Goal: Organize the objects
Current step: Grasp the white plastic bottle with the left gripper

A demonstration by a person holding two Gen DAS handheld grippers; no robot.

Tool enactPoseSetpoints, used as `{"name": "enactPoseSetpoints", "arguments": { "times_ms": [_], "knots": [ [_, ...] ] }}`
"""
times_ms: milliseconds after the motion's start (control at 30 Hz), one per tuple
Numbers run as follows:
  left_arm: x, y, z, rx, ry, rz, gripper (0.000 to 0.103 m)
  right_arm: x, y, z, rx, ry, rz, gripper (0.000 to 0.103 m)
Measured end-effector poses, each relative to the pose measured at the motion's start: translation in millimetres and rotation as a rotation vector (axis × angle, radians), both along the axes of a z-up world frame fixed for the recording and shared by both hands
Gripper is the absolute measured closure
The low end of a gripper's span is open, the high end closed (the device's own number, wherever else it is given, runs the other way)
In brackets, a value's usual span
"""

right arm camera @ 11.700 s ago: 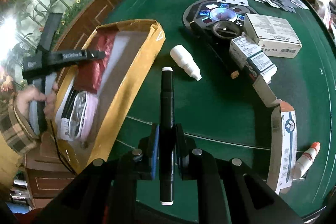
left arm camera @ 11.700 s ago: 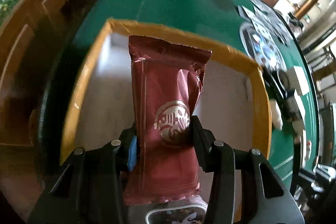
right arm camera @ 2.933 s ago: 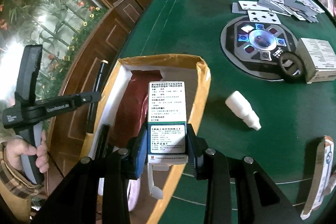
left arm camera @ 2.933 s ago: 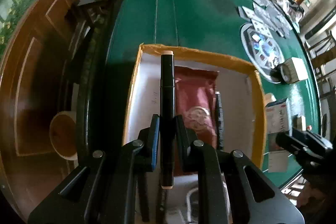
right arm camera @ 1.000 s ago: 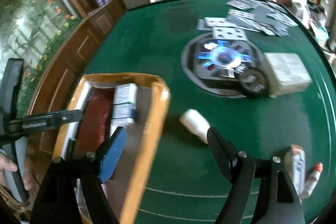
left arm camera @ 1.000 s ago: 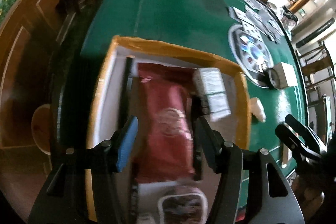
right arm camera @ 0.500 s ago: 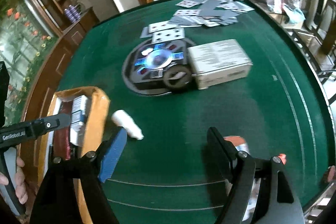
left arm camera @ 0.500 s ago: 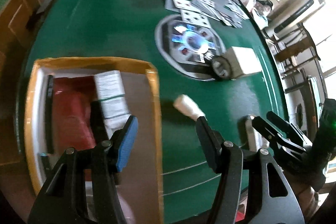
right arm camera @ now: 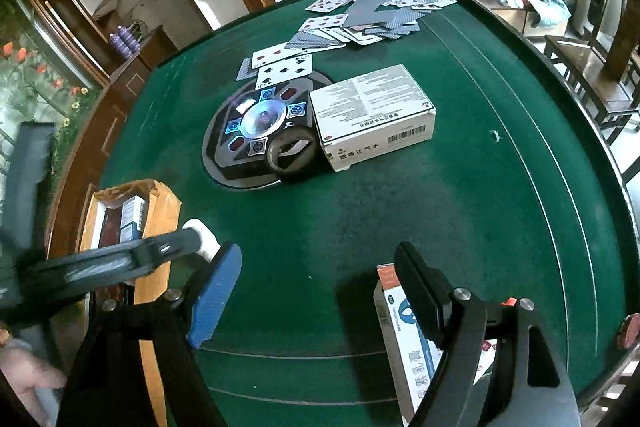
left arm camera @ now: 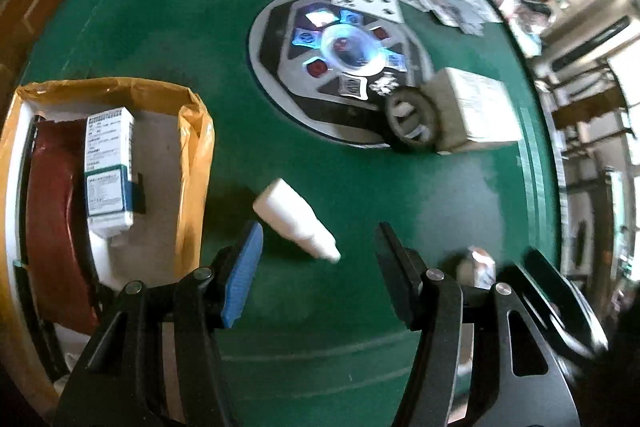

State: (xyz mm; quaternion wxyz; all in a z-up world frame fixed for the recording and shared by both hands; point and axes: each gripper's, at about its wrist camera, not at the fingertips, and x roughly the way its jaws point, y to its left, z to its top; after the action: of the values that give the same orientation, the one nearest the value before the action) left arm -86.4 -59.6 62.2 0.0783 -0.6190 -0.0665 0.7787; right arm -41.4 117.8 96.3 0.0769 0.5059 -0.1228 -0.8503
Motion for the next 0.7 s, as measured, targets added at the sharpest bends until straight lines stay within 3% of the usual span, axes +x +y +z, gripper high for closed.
{"name": "enactPoseSetpoints", "arguments": {
  "times_ms": [133, 300, 500, 567, 700],
  "knots": [
    [-7, 5, -20, -0.089, -0.001, 0.021, 0.046, 1, 7, -4, -0.007, -0.008, -0.001, 0.024],
    [-6, 6, -33, -0.104, -0.006, -0.005, 0.077, -2, 15, -10, -0.006, -0.022, -0.011, 0.024],
    [3, 4, -32, -0.091, -0.009, -0.066, 0.078, -16, 18, -14, -0.032, -0.010, -0.033, 0.025],
    [16, 3, -32, -0.087, -0.018, -0.086, 0.078, -26, 16, -17, -0.048, -0.015, -0.034, 0.049],
    [43, 6, -31, -0.096, -0.021, -0.153, 0.078, -53, 5, -34, -0.106, -0.072, -0.044, 0.055]
  ]
}}
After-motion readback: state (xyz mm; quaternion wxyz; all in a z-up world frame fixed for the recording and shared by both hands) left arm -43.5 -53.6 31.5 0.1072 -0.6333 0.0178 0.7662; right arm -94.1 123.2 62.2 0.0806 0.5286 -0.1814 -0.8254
